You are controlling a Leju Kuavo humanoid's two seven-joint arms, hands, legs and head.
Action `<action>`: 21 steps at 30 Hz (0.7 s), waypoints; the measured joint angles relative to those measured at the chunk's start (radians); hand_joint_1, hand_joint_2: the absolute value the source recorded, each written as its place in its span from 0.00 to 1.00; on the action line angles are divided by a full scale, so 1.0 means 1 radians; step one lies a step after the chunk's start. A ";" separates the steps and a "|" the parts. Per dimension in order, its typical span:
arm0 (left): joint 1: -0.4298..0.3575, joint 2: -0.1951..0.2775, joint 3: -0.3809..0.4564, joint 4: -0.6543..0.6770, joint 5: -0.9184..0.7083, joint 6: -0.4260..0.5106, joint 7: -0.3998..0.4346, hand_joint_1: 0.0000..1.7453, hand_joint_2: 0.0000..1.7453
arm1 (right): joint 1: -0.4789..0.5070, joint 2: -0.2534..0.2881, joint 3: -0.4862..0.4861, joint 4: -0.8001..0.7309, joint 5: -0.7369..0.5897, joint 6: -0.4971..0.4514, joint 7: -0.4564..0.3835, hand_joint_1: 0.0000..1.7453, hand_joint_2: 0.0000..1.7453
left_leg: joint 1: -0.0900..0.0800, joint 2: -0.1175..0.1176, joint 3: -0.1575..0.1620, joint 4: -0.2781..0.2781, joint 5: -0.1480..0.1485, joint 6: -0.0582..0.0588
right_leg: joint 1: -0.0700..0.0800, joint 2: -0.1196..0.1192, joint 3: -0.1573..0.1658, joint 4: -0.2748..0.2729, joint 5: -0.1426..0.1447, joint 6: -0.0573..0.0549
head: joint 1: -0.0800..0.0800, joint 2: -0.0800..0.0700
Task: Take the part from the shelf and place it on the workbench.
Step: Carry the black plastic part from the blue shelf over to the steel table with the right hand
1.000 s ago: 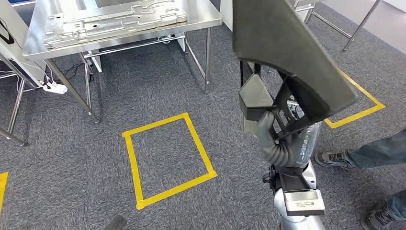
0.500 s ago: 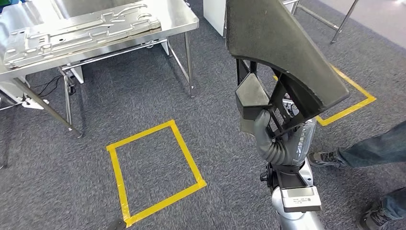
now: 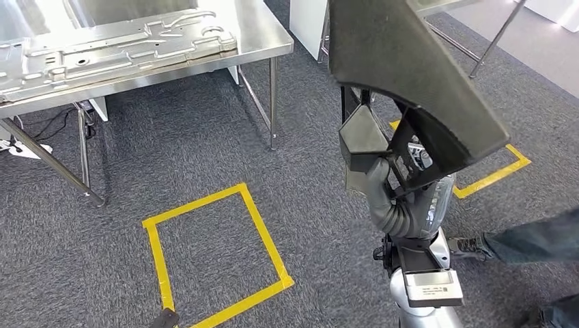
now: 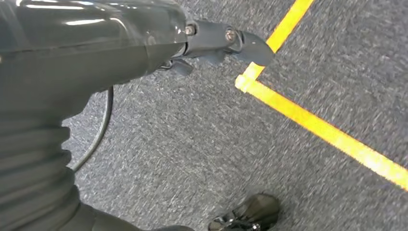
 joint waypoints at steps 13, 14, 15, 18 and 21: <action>-0.001 -0.002 0.000 0.002 -0.004 -0.001 -0.002 0.00 1.00 | 0.000 0.000 0.000 -0.004 0.003 0.000 -0.004 0.93 1.00 | 0.000 0.000 -0.063 0.234 -0.119 -0.046 | 0.004 -0.002 0.114 -0.273 0.210 -0.050 | -0.007 0.000; 0.000 -0.001 0.000 0.002 -0.004 -0.001 -0.001 0.00 1.00 | 0.001 0.000 0.000 -0.004 0.003 0.000 -0.004 0.93 1.00 | 0.002 0.000 -0.087 0.250 -0.145 -0.049 | 0.002 0.000 0.128 -0.273 0.198 -0.049 | -0.007 0.000; 0.000 -0.001 0.000 0.002 -0.004 -0.001 -0.001 0.00 1.00 | 0.001 0.000 0.000 -0.004 0.003 0.000 -0.004 0.93 1.00 | 0.006 0.000 -0.098 0.236 -0.150 -0.052 | 0.000 0.001 0.143 -0.273 0.186 -0.045 | -0.008 0.000; 0.002 -0.001 0.000 0.003 -0.005 -0.001 0.000 0.00 1.00 | 0.001 0.001 0.000 -0.004 0.004 0.000 -0.004 0.93 1.00 | 0.020 0.003 -0.081 0.077 -0.023 -0.064 | -0.009 0.004 0.189 -0.270 0.147 -0.028 | -0.013 0.000; 0.003 -0.001 0.000 0.005 -0.009 -0.001 0.000 0.00 1.00 | 0.000 0.001 0.001 -0.005 0.006 0.000 -0.007 0.93 1.00 | 0.019 0.010 -0.070 0.011 0.045 -0.051 | -0.010 0.007 0.211 -0.267 0.121 -0.008 | -0.019 0.000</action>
